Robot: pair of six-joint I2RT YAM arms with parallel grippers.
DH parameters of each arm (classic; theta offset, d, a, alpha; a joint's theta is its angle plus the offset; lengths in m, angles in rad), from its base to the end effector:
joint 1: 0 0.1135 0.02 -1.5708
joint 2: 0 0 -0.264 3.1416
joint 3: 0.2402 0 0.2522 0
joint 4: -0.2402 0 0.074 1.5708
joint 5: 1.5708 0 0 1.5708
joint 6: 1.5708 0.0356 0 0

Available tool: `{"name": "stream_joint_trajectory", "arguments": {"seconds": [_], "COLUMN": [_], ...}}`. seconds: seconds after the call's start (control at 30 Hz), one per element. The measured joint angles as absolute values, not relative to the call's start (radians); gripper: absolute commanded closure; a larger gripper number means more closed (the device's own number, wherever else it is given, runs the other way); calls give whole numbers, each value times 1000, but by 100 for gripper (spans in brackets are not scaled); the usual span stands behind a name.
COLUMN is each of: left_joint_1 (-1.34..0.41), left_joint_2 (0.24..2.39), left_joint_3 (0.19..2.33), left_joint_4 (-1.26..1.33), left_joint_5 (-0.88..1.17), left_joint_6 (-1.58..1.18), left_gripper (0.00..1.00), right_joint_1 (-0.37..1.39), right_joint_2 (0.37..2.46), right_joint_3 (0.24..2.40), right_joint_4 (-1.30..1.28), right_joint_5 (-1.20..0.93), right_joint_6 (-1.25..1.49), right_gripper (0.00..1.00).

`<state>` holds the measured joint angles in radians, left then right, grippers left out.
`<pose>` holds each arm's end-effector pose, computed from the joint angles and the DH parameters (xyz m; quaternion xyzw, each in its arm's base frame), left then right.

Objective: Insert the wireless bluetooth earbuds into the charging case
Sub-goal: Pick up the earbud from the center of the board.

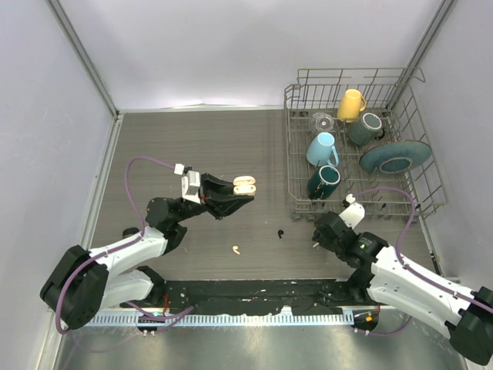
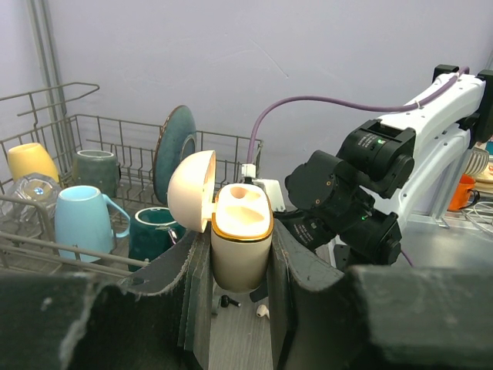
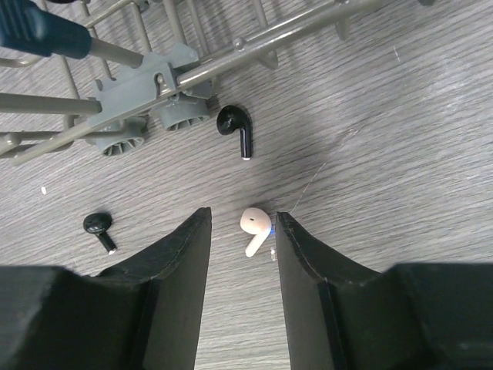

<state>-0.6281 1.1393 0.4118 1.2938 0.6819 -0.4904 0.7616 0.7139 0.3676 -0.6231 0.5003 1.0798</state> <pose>0.1634 -0.1464 0.2897 0.3236 0.4324 -0.5747 0.6148 0.1064 0.0779 0.1729 0.2190 0.9021 0.0853 0.3619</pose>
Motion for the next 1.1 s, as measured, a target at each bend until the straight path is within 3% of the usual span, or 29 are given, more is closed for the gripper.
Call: {"name": "stream_joint_trajectory", "arguments": {"seconds": [0.27,1.1], "left_joint_1": [-628,-628], "left_joint_2": [1139,1148], "left_joint_3": [412,411], "left_joint_4": [1294,1294], "left_joint_5": [682,682], "left_joint_6": [-490,-490], "left_gripper": [100,100], "right_joint_1": [762,767], "right_joint_2": [806,832], "right_joint_3": [368,366], "right_joint_4": [-621,-585], "right_joint_5": [513,516], "right_joint_6": [1080,1077], "right_gripper": [59,62]}}
